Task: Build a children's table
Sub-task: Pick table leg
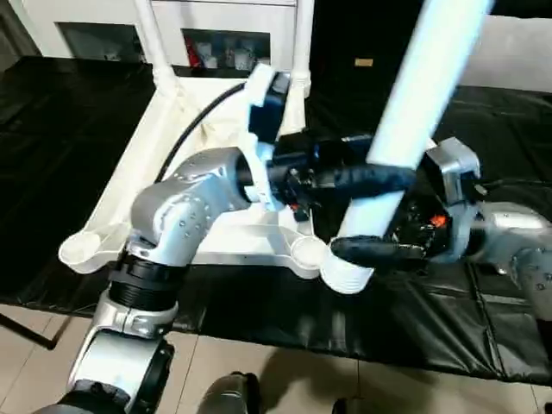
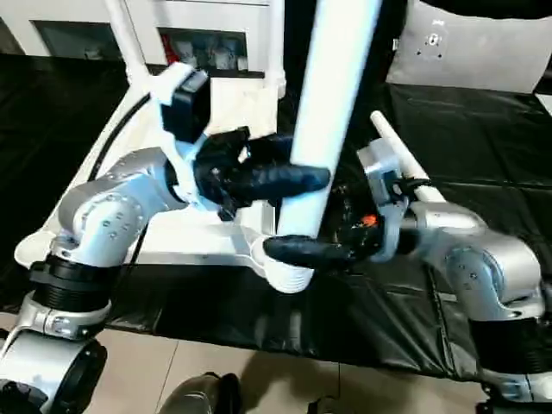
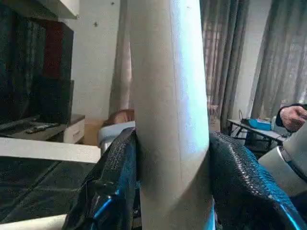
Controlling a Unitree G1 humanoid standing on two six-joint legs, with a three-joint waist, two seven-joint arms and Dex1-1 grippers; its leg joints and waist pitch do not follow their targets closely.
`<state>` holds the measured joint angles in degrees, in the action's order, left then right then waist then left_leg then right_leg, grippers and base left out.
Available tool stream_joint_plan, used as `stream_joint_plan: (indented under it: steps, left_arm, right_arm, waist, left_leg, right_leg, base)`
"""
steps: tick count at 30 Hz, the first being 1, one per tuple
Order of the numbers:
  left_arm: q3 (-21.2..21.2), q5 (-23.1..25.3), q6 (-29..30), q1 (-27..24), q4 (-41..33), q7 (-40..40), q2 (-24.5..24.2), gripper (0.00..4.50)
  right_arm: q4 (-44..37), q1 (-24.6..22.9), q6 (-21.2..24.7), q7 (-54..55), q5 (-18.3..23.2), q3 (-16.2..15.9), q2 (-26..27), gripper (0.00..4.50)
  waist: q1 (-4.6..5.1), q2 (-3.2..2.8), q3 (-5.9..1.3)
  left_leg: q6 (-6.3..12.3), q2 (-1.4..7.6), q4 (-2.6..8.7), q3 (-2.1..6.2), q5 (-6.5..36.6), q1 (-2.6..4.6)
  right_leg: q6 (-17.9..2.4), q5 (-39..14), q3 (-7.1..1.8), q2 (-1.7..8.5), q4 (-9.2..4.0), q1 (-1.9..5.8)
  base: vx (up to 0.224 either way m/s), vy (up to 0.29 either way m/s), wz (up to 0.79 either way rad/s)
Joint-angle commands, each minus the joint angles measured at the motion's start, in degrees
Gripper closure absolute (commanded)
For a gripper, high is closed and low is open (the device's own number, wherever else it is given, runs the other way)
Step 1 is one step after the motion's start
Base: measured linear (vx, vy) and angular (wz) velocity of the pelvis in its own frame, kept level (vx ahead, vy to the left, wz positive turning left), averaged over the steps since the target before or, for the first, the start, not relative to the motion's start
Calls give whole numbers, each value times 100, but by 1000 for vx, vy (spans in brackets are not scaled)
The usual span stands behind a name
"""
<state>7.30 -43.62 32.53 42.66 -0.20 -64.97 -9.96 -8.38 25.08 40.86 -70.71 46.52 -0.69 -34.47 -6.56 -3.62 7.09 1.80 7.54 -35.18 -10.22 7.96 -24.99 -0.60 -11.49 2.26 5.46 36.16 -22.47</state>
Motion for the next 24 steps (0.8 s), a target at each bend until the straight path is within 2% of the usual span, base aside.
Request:
stream_joint_plan:
  steps: [1,7,10,15,18,20,21,24]
  left_arm:
    - [37,83,-95,-6,-138,-56,0,262]
    - [102,273,-298,7,-62,-57,27,262]
    - [103,306,-354,18,-21,-33,46,262]
    - [120,358,-376,25,-2,-47,60,262]
    - [138,391,-389,21,3,-86,59,262]
    - [147,402,-388,18,4,-101,56,262]
    - [164,420,-391,6,0,-118,50,262]
    - [176,433,-391,-6,-3,-124,54,262]
  right_arm:
    - [-46,59,19,-92,-2,-87,-5,39]
    - [-24,73,109,-129,34,-153,6,99]
    - [-61,50,144,-163,7,-205,-29,113]
    - [-65,41,156,-172,-50,-254,-53,159]
    - [-63,48,161,-163,-50,-267,-60,186]
    - [-62,52,165,-163,-47,-266,-60,186]
    - [-59,59,167,-161,-52,-266,-58,211]
    - [-59,69,177,-148,-46,-260,-49,228]
  waist:
    - [-10,161,-624]
    - [-7,167,-617]
    - [-7,165,-604]
    - [-1,173,-588]
    - [0,174,-584]
    - [1,181,-580]
    - [0,180,-572]
    - [6,176,-568]
  left_leg:
    - [128,507,418,185,1334,265]
    - [3,509,432,198,1545,268]
    - [-68,509,438,200,1686,282]
    - [-224,508,450,208,1986,308]
    - [-290,511,458,219,2109,316]
    - [-307,507,456,220,2139,313]
    - [-339,501,453,224,2206,313]
    - [-388,503,462,236,2317,324]
  right_leg:
    - [-1363,-1263,-178,412,-411,192]
    - [-1270,-1515,-183,423,-430,184]
    - [-1222,-1667,-190,428,-451,165]
    - [-1116,-1991,-188,429,-479,130]
    - [-1065,-2132,-188,439,-489,119]
    - [-1051,-2182,-190,447,-496,119]
    - [-1000,-2331,-191,458,-515,116]
    - [-944,-2439,-183,455,-523,98]
  base:
    - [0,0,0]
    - [0,0,0]
    - [0,0,0]
    - [0,0,0]
    - [0,0,0]
    - [0,0,0]
    - [0,0,0]
    - [0,0,0]
